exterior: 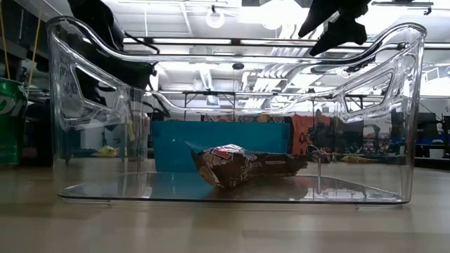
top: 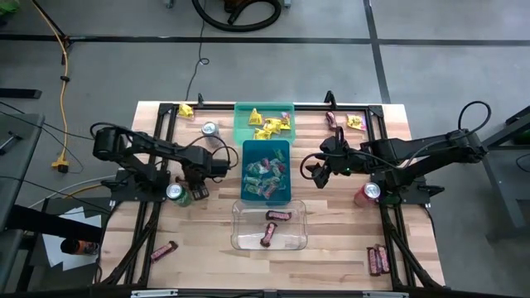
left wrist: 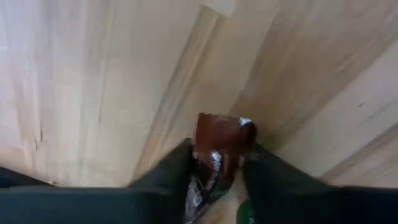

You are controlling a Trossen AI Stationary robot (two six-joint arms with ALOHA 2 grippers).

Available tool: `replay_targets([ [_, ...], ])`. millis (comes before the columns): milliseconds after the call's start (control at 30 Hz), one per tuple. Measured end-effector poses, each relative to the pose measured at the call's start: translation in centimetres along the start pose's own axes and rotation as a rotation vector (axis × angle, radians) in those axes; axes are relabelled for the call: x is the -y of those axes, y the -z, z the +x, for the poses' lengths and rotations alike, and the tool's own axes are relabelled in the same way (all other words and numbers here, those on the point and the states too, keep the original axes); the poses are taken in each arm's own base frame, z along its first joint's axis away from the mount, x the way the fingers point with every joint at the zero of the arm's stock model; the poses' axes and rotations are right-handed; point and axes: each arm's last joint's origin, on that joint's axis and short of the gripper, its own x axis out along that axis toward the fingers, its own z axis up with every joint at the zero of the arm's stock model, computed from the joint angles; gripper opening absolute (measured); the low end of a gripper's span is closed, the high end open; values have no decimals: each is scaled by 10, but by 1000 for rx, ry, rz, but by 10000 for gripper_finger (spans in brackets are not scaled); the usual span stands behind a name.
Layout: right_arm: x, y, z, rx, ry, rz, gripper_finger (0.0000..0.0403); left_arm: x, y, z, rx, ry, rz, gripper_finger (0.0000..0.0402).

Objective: Sort candy
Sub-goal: Put the brown candy into the transparent bin

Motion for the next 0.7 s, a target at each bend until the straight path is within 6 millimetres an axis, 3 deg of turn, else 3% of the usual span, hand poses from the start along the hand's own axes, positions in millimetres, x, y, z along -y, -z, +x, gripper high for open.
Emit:
replay_targets([
  [67, 0, 0, 0, 0, 0, 0, 270, 0, -2, -9, 45, -10, -9, 40],
  [100, 0, 0, 0, 0, 0, -2, 270, -1, -4, -18, 92, -3, -18, 25],
  [267, 0, 0, 0, 15, 16, -9, 270, -2, -5, -78, 357, 77, -69, 35],
  [400, 0, 0, 0, 15, 16, -20, 270, 5, 4, -139, 724, 262, -120, 15],
  [533, 0, 0, 0, 14, 15, -22, 270, 35, 13, -181, 1072, 521, -79, 9],
  [600, 0, 0, 0, 13, 14, -23, 270, 57, 16, -187, 1129, 589, -8, 12],
  [700, 0, 0, 0, 13, 14, -30, 270, 98, 18, -180, 1108, 669, 78, 27],
])
